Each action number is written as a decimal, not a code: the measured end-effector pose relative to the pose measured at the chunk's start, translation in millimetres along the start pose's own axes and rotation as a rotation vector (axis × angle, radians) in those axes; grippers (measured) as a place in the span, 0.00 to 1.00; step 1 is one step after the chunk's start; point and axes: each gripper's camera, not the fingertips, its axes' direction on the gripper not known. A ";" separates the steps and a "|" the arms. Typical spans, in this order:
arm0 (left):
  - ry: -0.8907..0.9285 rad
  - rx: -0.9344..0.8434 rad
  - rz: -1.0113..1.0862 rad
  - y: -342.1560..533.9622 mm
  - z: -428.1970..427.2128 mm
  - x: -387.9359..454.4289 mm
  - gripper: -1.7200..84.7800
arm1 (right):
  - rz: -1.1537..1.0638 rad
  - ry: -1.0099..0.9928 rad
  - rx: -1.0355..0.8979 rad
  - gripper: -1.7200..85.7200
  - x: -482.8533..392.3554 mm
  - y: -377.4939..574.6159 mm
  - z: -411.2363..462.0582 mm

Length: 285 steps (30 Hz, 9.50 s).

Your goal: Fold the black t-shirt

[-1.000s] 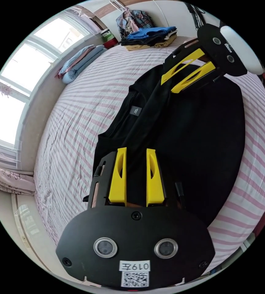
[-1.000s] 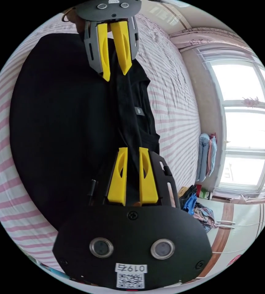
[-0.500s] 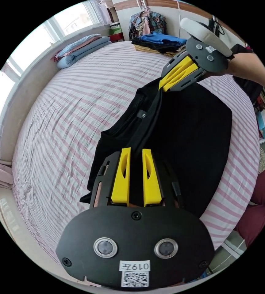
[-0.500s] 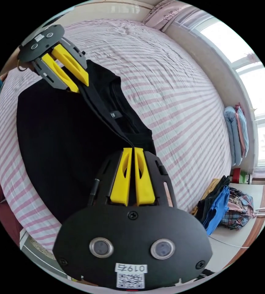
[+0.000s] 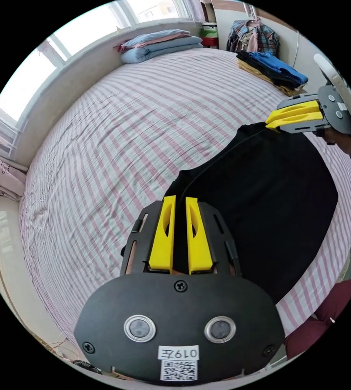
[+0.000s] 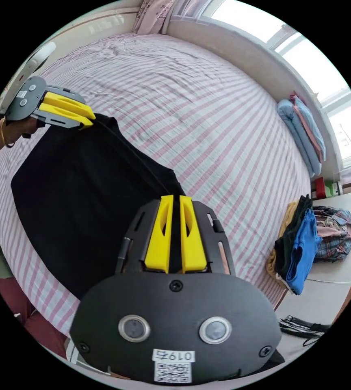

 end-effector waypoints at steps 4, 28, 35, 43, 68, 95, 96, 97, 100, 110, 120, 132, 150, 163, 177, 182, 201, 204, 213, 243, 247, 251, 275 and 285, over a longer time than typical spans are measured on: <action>0.021 0.050 -0.136 24.6 -14.9 -21.8 0.03 | 0.139 0.014 0.042 0.01 20.5 21.2 -14.2; 0.204 0.064 -0.490 125.3 -40.2 -151.2 0.03 | 0.421 -0.368 -0.120 0.03 133.6 160.6 8.4; 0.035 -0.020 -0.372 116.3 -52.7 -130.3 0.03 | 0.361 -0.223 -0.183 0.02 113.3 171.3 9.6; 0.030 0.007 -0.403 135.0 -101.2 -127.9 0.03 | 0.439 -0.065 -0.107 0.06 87.5 210.7 -45.1; 0.335 -0.020 -0.303 284.2 -366.3 57.2 0.03 | 0.496 -0.129 -0.001 0.01 -157.0 352.3 -321.3; 0.023 -0.007 -0.721 322.6 -541.7 227.0 0.03 | 0.090 -0.089 0.007 0.03 -126.2 395.6 -153.9; 0.029 -0.009 -0.737 321.9 -543.6 229.7 0.03 | 0.063 -0.079 0.010 0.05 -127.3 393.6 -142.6; 0.041 -0.014 -0.760 320.7 -547.4 234.8 0.03 | 0.030 -0.081 0.005 0.08 -129.5 390.6 -130.8; 0.045 -0.057 -0.761 317.1 -558.8 246.0 0.03 | -0.040 -0.078 0.004 0.10 -138.6 383.2 -103.6; -0.047 -0.160 -0.835 330.3 -583.9 268.1 0.03 | -0.120 -0.120 -0.102 0.10 -161.1 353.6 -9.7; -0.062 -0.202 -0.787 318.3 -578.2 287.1 0.03 | -0.510 0.118 -0.061 0.12 -206.7 331.2 34.7; 0.038 -0.195 -0.759 295.9 -496.0 260.2 0.03 | -0.785 0.283 -0.084 0.10 -224.9 307.3 83.0; -0.035 -0.217 -0.579 315.8 -308.7 161.1 0.03 | -0.855 0.313 -0.234 0.09 -190.6 301.6 135.8; 0.315 -0.100 -0.837 393.5 -150.4 23.3 0.14 | -0.225 0.138 -0.174 0.05 -77.4 341.9 130.8; 0.754 0.126 -1.376 499.2 -22.3 -23.3 0.17 | 1.445 -0.880 0.105 0.12 42.1 486.5 214.4; 0.852 0.206 -1.535 534.9 22.0 -30.3 0.16 | 1.754 -0.932 0.208 0.12 42.9 543.9 237.4; 0.983 0.452 -1.707 619.4 104.0 -57.1 0.10 | 1.784 -1.060 0.337 0.04 85.8 575.8 279.9; 0.955 0.404 -1.678 618.3 108.3 -65.0 0.07 | 1.773 -1.057 0.310 0.02 90.1 576.5 277.4; 0.897 0.388 -1.519 627.4 89.9 -79.9 0.05 | 1.677 -1.029 0.344 0.01 99.7 578.1 239.2; 0.667 -0.035 -1.389 719.3 11.7 33.3 0.05 | 1.173 -0.847 -0.256 0.12 46.7 594.2 113.6; 0.544 -0.006 -1.366 717.7 -26.6 27.5 0.04 | 1.165 -0.829 -0.256 0.11 60.3 592.8 87.1; 0.368 0.029 -0.969 622.9 -60.1 15.7 0.04 | 0.990 -0.615 -0.126 0.03 78.6 541.0 44.5; 0.294 0.088 -0.353 355.0 -10.1 -12.5 0.03 | 0.147 -0.280 -0.229 0.12 58.7 265.9 44.2; 0.309 -0.060 -0.331 336.3 12.5 -7.4 0.03 | 0.146 -0.346 -0.257 0.03 67.1 243.7 29.9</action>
